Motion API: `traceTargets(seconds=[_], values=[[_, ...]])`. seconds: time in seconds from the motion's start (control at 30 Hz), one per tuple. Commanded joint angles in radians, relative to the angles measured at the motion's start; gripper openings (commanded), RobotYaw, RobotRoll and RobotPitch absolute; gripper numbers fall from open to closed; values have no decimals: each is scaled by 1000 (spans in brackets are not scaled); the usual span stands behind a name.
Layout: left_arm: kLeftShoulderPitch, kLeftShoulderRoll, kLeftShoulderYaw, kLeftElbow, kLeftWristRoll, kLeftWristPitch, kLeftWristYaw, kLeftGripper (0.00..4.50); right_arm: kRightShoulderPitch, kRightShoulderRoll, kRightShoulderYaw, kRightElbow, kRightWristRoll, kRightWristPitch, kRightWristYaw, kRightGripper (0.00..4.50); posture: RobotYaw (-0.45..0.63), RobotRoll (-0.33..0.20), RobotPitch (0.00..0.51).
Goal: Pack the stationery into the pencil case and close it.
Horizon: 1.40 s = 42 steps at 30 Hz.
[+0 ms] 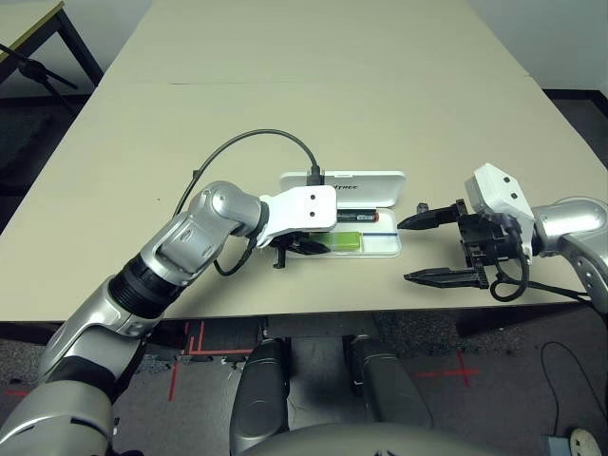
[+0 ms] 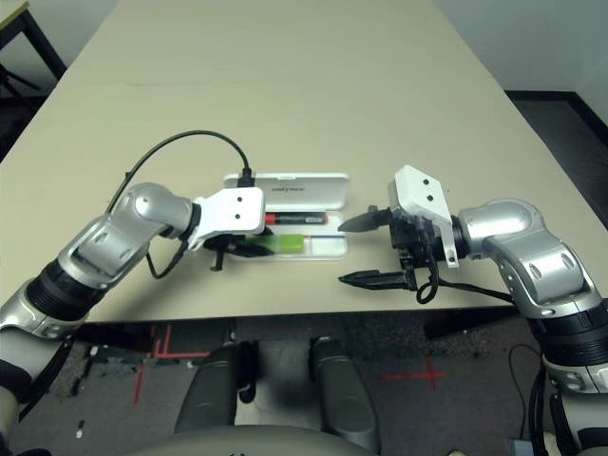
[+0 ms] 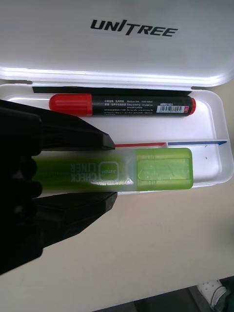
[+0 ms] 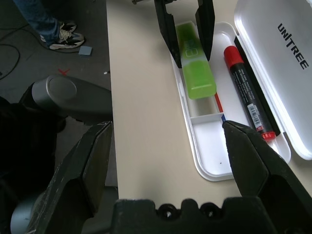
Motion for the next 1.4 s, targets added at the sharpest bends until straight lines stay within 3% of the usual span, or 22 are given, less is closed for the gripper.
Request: traceTargets(seconds=[0.03, 0.63, 0.93, 1.4], values=[[-16, -18, -23, 17, 26, -12, -12, 1071, 0, -7, 11, 4, -7, -8, 8, 4500, -64, 0, 165], [-5, 29, -8, -18, 34, 36, -48, 1071, -2, 9, 27, 6, -22, -17, 2, 4500, -56, 0, 166], [-15, 55, 12, -57, 24, 90, -53, 4426, -13, 25, 37, 20, -31, -28, 1, 4500, -50, 0, 159], [58, 108, 83, 47, 50, -24, 2, 4473, -22, 45, 53, 35, -39, -38, 6, 4500, -34, 0, 166]])
